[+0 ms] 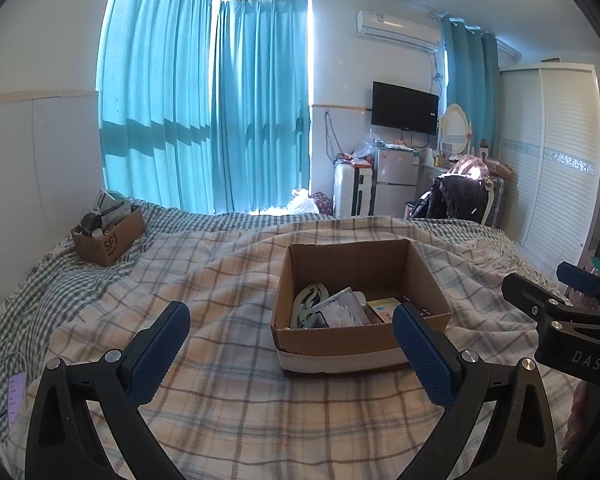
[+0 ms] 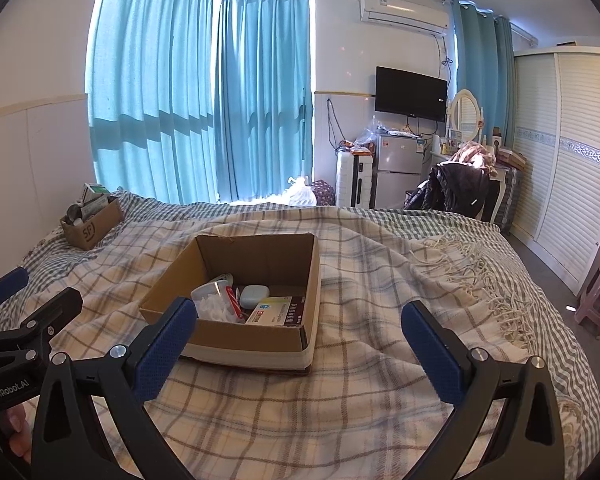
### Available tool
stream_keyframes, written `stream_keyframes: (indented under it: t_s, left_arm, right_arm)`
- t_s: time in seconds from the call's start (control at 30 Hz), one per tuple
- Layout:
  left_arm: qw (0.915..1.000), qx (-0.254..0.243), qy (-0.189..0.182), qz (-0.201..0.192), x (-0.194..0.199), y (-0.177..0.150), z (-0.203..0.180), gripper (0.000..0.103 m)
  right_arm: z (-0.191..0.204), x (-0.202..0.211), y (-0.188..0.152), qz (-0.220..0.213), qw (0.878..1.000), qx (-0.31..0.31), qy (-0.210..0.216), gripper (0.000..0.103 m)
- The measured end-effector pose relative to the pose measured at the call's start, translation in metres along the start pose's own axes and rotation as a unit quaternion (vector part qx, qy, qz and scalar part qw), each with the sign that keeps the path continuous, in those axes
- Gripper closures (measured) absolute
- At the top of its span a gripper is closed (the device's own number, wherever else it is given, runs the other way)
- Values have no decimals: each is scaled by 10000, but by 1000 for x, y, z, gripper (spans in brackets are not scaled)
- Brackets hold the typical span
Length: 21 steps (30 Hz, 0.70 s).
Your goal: Organize objects
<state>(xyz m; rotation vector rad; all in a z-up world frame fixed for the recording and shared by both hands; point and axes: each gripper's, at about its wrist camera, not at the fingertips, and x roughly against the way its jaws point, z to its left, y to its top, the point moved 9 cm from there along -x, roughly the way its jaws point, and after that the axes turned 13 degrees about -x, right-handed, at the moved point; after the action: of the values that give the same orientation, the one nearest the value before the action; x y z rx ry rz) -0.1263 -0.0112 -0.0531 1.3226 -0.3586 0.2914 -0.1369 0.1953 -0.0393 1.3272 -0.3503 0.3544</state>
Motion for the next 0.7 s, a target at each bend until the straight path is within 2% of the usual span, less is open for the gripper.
stream_keyframes:
  t_s: [0.7]
  left_arm:
    - [10000, 48, -8, -4, 1, -1, 1, 0]
  right_arm:
    - [-3, -1, 0, 25, 10000, -31, -10, 0]
